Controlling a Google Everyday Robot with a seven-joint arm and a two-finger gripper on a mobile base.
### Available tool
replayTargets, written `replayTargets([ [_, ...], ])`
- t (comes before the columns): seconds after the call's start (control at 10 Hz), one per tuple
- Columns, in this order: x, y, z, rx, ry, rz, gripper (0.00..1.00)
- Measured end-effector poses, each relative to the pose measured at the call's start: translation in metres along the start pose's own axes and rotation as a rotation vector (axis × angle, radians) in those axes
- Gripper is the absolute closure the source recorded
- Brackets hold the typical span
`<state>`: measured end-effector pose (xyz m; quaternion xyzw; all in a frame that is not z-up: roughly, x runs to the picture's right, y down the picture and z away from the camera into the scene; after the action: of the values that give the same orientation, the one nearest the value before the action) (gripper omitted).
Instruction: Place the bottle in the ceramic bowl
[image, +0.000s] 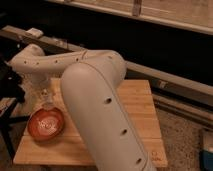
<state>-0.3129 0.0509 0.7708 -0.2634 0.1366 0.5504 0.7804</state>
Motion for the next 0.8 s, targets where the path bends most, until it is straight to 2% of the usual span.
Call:
replayTargets([
  [0.2, 0.040, 0.004, 0.004, -0.006, 0.001, -0.018, 1.00],
  [0.4, 0.070, 0.008, 0.023, -0.019, 0.016, -0.046, 1.00],
  [0.5, 0.074, 0.010, 0.028, -0.023, 0.023, -0.054, 1.00],
  [0.6, 0.085, 0.028, 0.040, -0.043, 0.035, -0.108, 0.98],
  [0.8, 0.085, 0.040, 0.044, -0.055, 0.038, -0.144, 0.84],
])
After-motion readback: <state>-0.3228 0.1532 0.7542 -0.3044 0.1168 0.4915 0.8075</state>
